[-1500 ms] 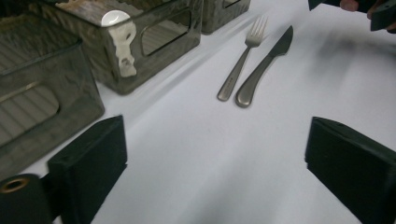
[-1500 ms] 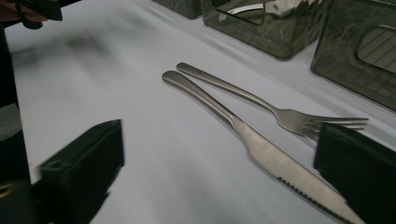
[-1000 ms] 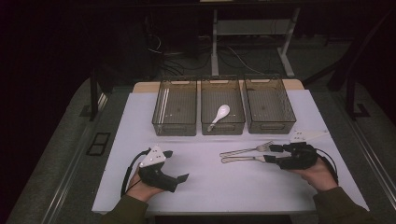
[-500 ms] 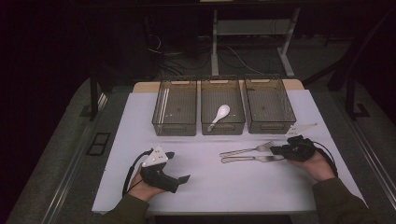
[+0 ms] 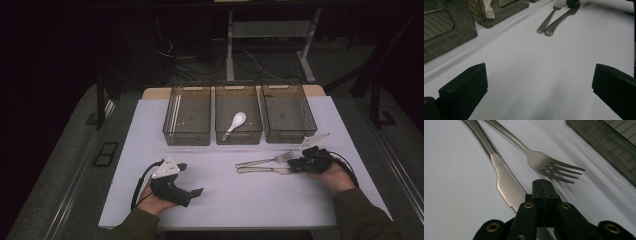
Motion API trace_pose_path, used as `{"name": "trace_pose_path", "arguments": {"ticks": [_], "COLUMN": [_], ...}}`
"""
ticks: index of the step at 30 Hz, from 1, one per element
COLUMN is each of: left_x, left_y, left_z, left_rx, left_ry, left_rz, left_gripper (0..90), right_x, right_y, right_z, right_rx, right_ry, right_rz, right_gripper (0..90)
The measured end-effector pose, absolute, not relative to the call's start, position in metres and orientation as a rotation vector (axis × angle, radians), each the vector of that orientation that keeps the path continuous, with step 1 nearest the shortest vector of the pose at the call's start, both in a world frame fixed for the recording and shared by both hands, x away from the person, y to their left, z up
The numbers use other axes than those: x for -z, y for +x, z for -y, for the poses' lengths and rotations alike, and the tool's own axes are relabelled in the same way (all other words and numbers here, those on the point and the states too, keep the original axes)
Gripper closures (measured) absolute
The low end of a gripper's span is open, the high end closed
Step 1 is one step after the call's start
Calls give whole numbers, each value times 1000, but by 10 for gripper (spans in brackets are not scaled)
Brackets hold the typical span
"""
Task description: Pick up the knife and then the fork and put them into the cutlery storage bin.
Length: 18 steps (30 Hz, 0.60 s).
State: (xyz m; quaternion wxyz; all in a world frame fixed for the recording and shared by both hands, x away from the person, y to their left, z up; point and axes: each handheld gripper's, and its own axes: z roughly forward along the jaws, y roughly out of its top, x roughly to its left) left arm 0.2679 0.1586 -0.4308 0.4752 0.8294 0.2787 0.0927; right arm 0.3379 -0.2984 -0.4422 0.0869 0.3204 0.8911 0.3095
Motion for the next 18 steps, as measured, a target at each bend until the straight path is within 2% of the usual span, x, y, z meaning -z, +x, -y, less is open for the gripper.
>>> {"name": "trace_pose_path", "arguments": {"ticks": [18], "left_x": [431], "left_y": [268], "left_z": [-158], "left_rx": [-202], "left_ry": [2028], "left_rz": [-675], "left_gripper": [0], "right_x": [440], "right_y": [325], "right_z": [292], "right_rx": [-954], "right_ry": [836], "right_rz": [-2816], "right_gripper": [898]}}
